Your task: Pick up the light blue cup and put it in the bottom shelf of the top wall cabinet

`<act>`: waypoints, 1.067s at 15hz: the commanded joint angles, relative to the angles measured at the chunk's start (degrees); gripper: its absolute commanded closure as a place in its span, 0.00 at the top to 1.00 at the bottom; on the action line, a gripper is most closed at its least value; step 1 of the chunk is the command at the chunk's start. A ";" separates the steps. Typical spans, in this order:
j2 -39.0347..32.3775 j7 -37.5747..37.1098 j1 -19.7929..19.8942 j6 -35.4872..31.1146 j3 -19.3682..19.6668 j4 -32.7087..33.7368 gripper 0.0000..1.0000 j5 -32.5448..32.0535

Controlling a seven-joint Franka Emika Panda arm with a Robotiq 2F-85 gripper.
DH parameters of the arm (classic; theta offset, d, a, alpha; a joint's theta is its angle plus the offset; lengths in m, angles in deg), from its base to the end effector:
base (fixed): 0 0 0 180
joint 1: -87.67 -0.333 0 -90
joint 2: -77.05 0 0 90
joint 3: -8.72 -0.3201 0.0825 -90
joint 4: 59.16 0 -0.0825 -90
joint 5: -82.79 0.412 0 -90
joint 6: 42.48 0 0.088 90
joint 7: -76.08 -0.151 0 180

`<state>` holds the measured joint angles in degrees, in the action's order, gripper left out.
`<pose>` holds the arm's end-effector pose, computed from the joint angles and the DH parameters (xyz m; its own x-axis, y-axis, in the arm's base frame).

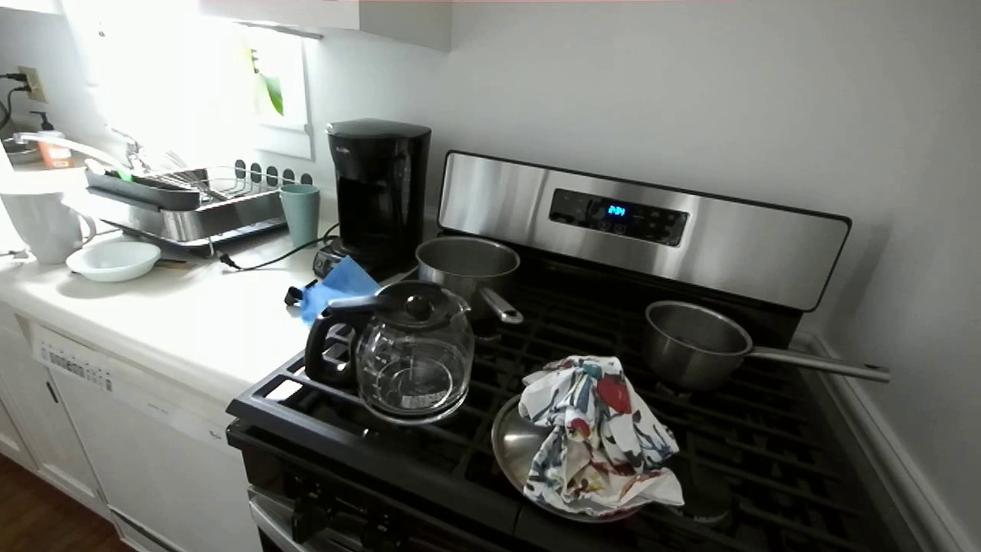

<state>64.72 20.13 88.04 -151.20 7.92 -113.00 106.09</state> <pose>0.6553 0.0486 0.8270 0.5568 -0.8283 0.0630 -0.5267 -0.4106 -0.7443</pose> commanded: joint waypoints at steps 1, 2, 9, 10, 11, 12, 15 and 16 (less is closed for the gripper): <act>-1.23 1.84 0.21 -2.69 -0.76 1.21 1.00 2.64; -1.03 2.75 0.20 -2.86 -0.80 0.83 1.00 2.68; -0.13 6.21 0.21 -0.83 -0.55 0.32 1.00 1.72; 0.01 6.30 0.12 -0.68 -0.56 0.16 1.00 1.48; 0.10 6.49 0.08 -0.55 -0.59 0.09 1.00 1.44; 0.47 6.58 0.06 -0.22 -0.62 -0.19 1.00 1.41; 2.39 7.46 -0.08 1.01 -0.68 -1.60 1.00 0.50; 3.30 8.23 -0.10 1.43 -0.70 -2.35 1.00 0.28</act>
<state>64.98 26.96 88.06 -151.30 7.32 -113.00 106.94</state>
